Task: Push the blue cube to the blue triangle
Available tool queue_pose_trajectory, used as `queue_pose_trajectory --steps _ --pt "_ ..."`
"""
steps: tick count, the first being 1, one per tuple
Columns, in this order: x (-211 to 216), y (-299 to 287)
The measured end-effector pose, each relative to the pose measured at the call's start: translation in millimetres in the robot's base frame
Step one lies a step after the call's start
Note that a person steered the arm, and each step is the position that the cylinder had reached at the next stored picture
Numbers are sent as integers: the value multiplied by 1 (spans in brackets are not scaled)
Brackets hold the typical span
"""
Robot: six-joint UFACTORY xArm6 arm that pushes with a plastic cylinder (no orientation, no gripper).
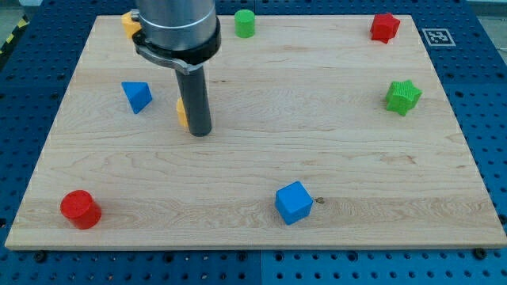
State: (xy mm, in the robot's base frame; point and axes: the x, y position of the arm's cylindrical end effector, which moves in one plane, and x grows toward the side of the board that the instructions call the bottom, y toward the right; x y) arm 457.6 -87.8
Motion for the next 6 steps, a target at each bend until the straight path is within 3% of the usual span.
queue_pose_trajectory --steps 2,3,5,6 --pt "0 -5" --pt "5 49" --pt "120 246" --pt "161 274"
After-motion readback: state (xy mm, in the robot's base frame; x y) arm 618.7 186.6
